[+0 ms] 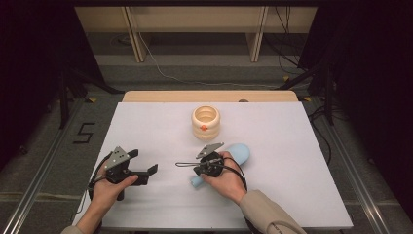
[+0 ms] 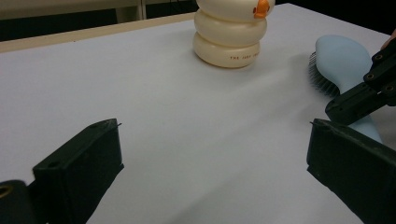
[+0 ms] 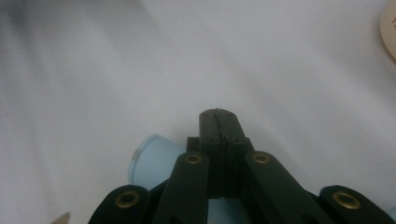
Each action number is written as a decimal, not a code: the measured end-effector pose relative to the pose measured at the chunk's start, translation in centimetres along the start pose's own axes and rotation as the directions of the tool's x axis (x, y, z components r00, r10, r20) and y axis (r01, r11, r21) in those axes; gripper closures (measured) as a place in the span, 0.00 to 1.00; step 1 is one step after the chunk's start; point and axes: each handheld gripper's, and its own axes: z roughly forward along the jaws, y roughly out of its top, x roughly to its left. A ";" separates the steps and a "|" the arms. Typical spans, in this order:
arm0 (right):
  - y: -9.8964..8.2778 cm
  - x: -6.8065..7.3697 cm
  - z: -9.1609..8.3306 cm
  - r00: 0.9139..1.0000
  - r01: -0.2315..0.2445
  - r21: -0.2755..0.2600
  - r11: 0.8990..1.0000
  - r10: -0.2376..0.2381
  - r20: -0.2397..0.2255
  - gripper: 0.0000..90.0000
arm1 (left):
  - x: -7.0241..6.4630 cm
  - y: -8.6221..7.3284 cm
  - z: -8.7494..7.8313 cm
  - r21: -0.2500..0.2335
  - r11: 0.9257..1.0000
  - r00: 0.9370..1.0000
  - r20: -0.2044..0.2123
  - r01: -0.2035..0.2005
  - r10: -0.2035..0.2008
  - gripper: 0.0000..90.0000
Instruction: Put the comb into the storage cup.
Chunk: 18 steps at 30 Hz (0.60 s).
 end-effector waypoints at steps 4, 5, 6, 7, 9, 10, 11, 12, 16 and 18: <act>0.2 0.2 0.1 1.000 -0.007 0.022 1.000 0.007 0.001 1.00 | 0.0 0.0 0.0 0.001 1.000 1.000 -0.001 0.002 -0.002 0.03; 0.3 0.2 0.1 1.000 -0.009 0.040 0.999 0.009 -0.005 1.00 | 0.0 0.0 0.0 0.002 1.000 1.000 -0.001 0.002 -0.002 0.03; 0.3 0.2 0.1 1.000 -0.007 0.049 0.999 0.007 -0.010 1.00 | 0.0 -0.1 0.0 0.003 1.000 1.000 -0.001 0.002 -0.002 0.04; 0.3 0.2 0.1 1.000 -0.007 0.049 0.999 0.007 -0.010 1.00 | 0.0 -0.1 0.0 0.003 1.000 1.000 -0.001 0.002 -0.002 0.04; 0.3 0.3 -0.1 1.000 0.004 0.070 0.998 -0.003 -0.011 1.00 | 0.0 -0.1 0.0 0.005 1.000 1.000 -0.001 0.003 -0.003 0.04; 0.2 0.4 -0.3 1.000 0.012 0.096 0.995 -0.011 -0.014 1.00 | 0.0 -0.1 0.0 0.005 1.000 1.000 -0.001 0.005 -0.005 0.04; 0.2 0.4 -0.5 1.000 0.013 0.112 0.994 -0.012 -0.014 1.00 | 0.0 -0.1 0.0 0.005 1.000 1.000 -0.001 0.005 -0.005 0.04; 0.1 0.5 -0.6 1.000 0.017 0.125 0.992 -0.016 -0.013 1.00 | 0.0 -0.1 0.1 0.006 1.000 1.000 -0.001 0.004 -0.004 0.04; -0.6 0.6 -1.5 1.000 0.014 0.161 0.987 -0.012 -0.018 1.00 | -0.1 -0.1 0.1 0.012 1.000 1.000 0.002 0.003 -0.003 0.04; -1.1 0.8 -2.1 1.000 0.017 0.181 0.983 -0.015 -0.011 1.00 | -0.1 -0.1 0.1 0.012 1.000 1.000 0.002 0.004 -0.004 0.04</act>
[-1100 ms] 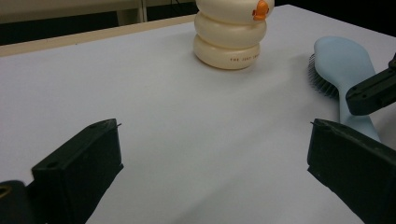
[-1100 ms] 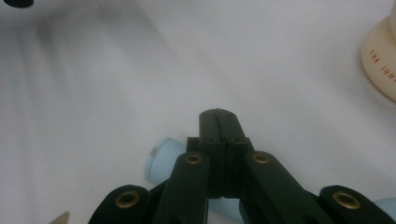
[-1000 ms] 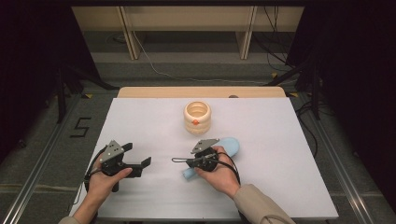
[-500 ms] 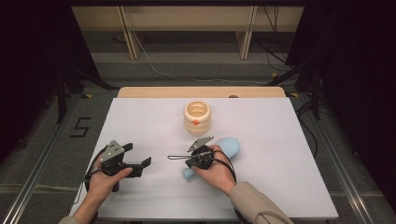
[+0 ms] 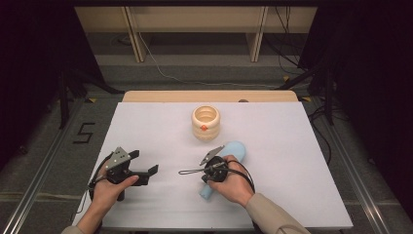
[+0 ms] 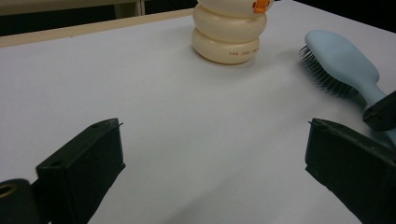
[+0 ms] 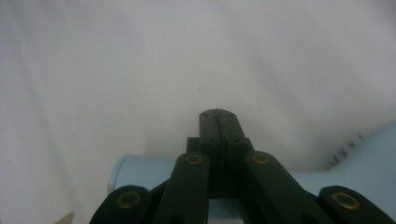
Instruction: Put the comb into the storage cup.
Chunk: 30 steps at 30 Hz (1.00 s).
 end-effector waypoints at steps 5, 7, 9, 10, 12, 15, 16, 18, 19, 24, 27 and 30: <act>-1.2 0.1 -0.9 1.000 -0.009 0.030 1.000 0.009 0.005 1.00 | 0.0 0.0 0.0 0.003 1.000 1.000 0.003 -0.001 0.001 0.04; -1.7 0.1 -1.4 1.000 -0.020 0.040 0.999 0.019 0.011 1.00 | 0.0 -0.1 0.1 0.005 1.000 1.000 0.004 -0.002 0.002 0.04; -2.4 0.0 -2.0 1.000 -0.029 0.058 0.998 0.028 0.012 1.00 | 0.0 -0.1 0.1 0.008 1.000 1.000 0.008 -0.002 0.002 0.05; -2.7 -0.1 -2.1 0.999 -0.041 0.062 0.997 0.041 0.010 1.00 | -0.1 -0.1 0.2 0.009 1.000 1.000 0.009 -0.003 0.003 0.05; -2.9 -0.3 -2.3 0.999 -0.043 0.066 0.997 0.042 0.008 1.00 | -0.1 -0.1 0.2 0.009 1.000 1.000 0.010 -0.004 0.004 0.05; -4.0 -1.0 -3.1 0.997 -0.076 0.089 0.993 0.076 0.006 1.00 | -0.1 -0.1 0.2 0.009 1.000 1.000 0.013 -0.006 0.006 0.05; -4.0 -1.0 -3.1 0.997 -0.076 0.089 0.993 0.076 0.006 1.00 | -0.2 -0.1 0.2 0.010 1.000 1.000 0.013 -0.006 0.006 0.05; -4.6 -1.4 -3.4 0.996 -0.087 0.091 0.992 0.087 0.012 1.00 | -0.2 -0.1 0.2 0.009 1.000 1.000 0.014 -0.004 0.004 0.05; -4.9 -1.6 -3.6 0.995 -0.097 0.093 0.991 0.096 0.015 1.00 | -0.2 -0.1 0.2 0.007 1.000 1.000 0.014 -0.004 0.004 0.05; -6.3 -2.8 -4.7 0.988 -0.150 0.081 0.985 0.148 0.034 1.00 | -0.2 -0.1 0.2 0.014 1.000 1.000 0.011 -0.001 0.001 0.07; -6.8 -3.4 -5.1 0.985 -0.167 0.077 0.983 0.164 0.045 1.00 | -0.1 -0.1 0.2 0.018 1.000 1.000 0.011 0.005 -0.005 0.08; -7.2 -3.9 -5.5 0.982 -0.186 0.073 0.980 0.182 0.053 1.00 | -0.1 -0.1 0.1 0.016 1.000 1.000 0.009 0.005 -0.005 0.08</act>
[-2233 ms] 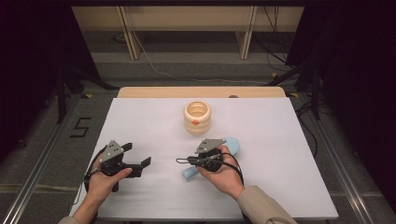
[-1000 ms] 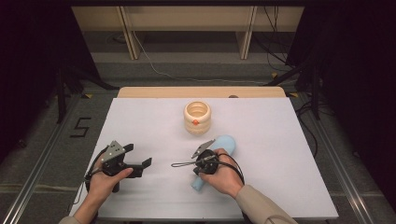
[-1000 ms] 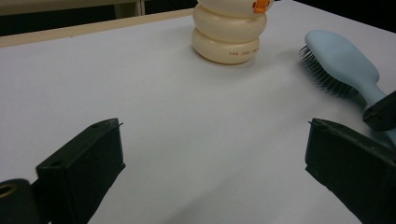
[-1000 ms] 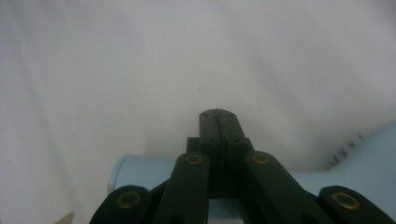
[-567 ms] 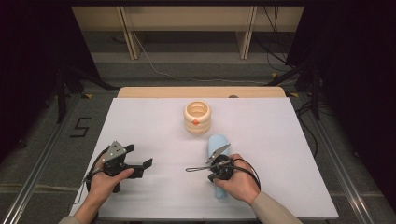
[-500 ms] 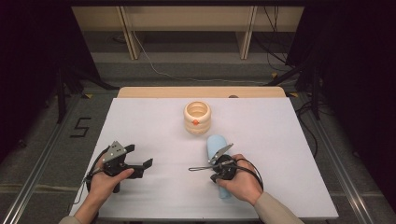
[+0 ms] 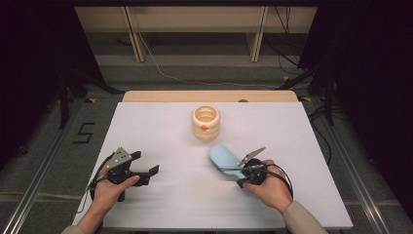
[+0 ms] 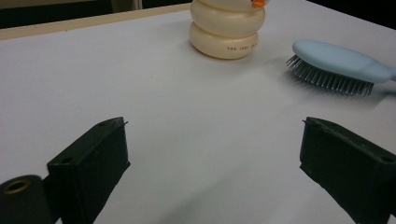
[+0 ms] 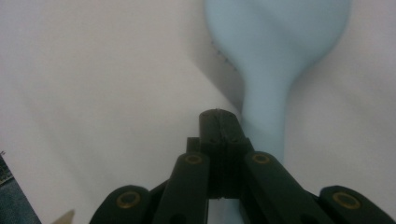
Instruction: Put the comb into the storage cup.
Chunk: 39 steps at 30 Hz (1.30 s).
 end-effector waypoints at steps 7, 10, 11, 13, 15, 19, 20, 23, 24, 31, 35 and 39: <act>-0.5 -0.8 -0.4 0.999 -0.023 0.000 1.000 0.023 0.027 1.00 | 0.0 0.0 0.0 -0.003 1.000 1.000 0.001 -0.006 0.006 0.08; -0.7 -0.9 -0.5 0.999 -0.022 0.000 1.000 0.022 0.032 1.00 | 0.0 0.0 0.1 0.001 1.000 1.000 0.002 -0.005 0.005 0.08; -0.7 -0.9 -0.5 0.999 -0.022 0.000 1.000 0.022 0.032 1.00 | 0.0 0.0 0.1 0.001 1.000 1.000 0.002 -0.005 0.005 0.08; -0.6 -0.7 -0.5 0.999 -0.012 0.004 1.000 0.012 0.038 0.99 | 0.0 0.0 0.2 0.000 1.000 1.000 0.001 -0.003 0.003 0.08; -0.5 -0.6 -0.7 1.000 -0.009 -0.008 1.000 0.009 0.027 0.97 | 0.0 0.0 0.2 0.001 1.000 1.000 0.002 -0.005 0.005 0.08; -0.2 -0.4 -1.3 1.000 0.009 -0.078 0.997 -0.010 -0.005 0.93 | -0.1 0.0 0.2 0.000 1.000 1.000 0.003 -0.007 0.007 0.08; -0.2 -0.4 -1.4 1.000 0.010 -0.097 0.995 -0.012 -0.016 0.91 | -0.1 0.0 0.2 0.000 1.000 1.000 0.002 -0.007 0.007 0.08; 0.0 -0.4 -1.6 0.999 0.025 -0.129 0.991 -0.028 -0.022 0.87 | 0.0 0.0 0.2 0.000 1.000 1.000 0.002 -0.005 0.005 0.08; 0.0 -0.4 -1.7 0.999 0.024 -0.148 0.989 -0.029 -0.028 0.84 | 0.0 0.0 0.2 -0.002 1.000 1.000 0.003 -0.003 0.003 0.08; 0.3 -0.2 -2.5 0.998 0.045 -0.239 0.970 -0.053 -0.029 0.65 | 0.0 0.1 0.2 -0.007 1.000 1.000 0.010 -0.003 0.003 0.08; 0.5 -0.1 -2.8 0.997 0.059 -0.268 0.962 -0.071 -0.036 0.52 | 0.0 0.0 0.0 -0.012 1.000 1.000 0.009 0.001 -0.001 0.08; 0.6 -0.1 -3.3 0.996 0.073 -0.295 0.953 -0.085 -0.028 0.44 | 0.0 0.1 0.1 -0.013 1.000 1.000 0.009 -0.004 0.004 0.08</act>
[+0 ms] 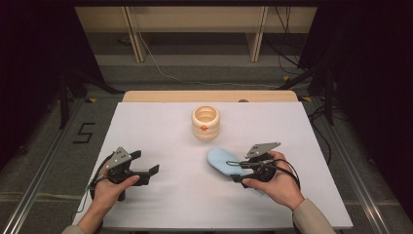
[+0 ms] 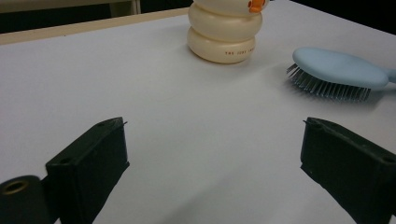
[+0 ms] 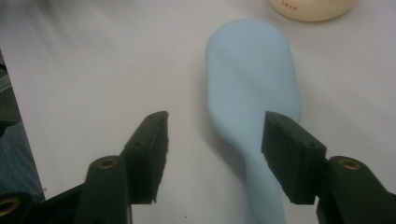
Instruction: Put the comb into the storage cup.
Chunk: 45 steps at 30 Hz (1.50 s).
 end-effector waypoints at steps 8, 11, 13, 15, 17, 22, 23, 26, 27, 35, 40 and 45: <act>0.1 -0.7 -1.1 0.999 -0.010 -0.042 0.999 0.011 0.032 0.35 | 0.0 0.1 0.0 -0.005 1.000 1.000 -0.022 -0.013 0.013 0.07; 0.1 -1.2 -1.6 0.998 -0.021 -0.069 0.997 0.025 0.059 0.30 | 0.0 0.2 0.0 -0.012 1.000 1.000 -0.024 -0.018 0.017 0.06; 0.1 -1.4 -1.7 0.998 -0.023 -0.075 0.997 0.028 0.065 0.30 | -0.1 0.4 0.0 -0.022 1.000 0.999 -0.026 -0.021 0.020 0.06; 0.0 -1.6 -1.8 0.996 -0.030 -0.085 0.996 0.036 0.075 0.28 | -0.1 0.6 0.0 -0.033 0.999 0.999 -0.025 -0.022 0.021 0.07; -0.2 -2.1 -1.8 0.995 -0.036 -0.081 0.996 0.043 0.088 0.27 | -0.1 0.7 0.1 -0.038 0.999 0.999 -0.025 -0.022 0.021 0.07; -0.4 -2.6 -1.4 0.995 -0.030 -0.020 0.999 0.032 0.093 0.24 | 0.0 0.8 0.2 -0.036 0.999 0.999 -0.028 -0.023 0.022 0.07; -0.4 -2.8 -1.1 0.995 -0.028 0.021 0.999 0.025 0.097 0.23 | 0.0 0.8 0.1 -0.046 0.999 0.999 -0.028 -0.021 0.019 0.08; -0.4 -2.9 -0.8 0.995 -0.016 0.063 0.998 0.010 0.098 0.23 | 0.0 0.9 0.1 -0.047 0.999 0.999 -0.028 -0.023 0.021 0.08; -0.3 -2.9 -0.6 0.995 -0.018 0.080 0.997 0.010 0.098 0.23 | 0.0 0.8 0.1 -0.044 0.999 0.999 -0.028 -0.024 0.023 0.08; 0.6 -2.8 1.6 0.998 -0.011 0.262 0.965 -0.005 0.057 0.24 | -0.2 0.7 0.4 -0.031 0.999 0.999 -0.025 -0.031 0.030 0.08; 1.3 -2.5 3.0 0.998 0.008 0.397 0.918 -0.031 0.050 0.27 | -0.2 0.6 0.4 -0.027 0.999 0.999 -0.023 -0.036 0.035 0.08; 1.6 -2.2 3.7 0.998 0.003 0.432 0.902 -0.032 0.061 0.29 | -0.2 0.6 0.4 -0.026 0.999 0.999 -0.024 -0.037 0.036 0.08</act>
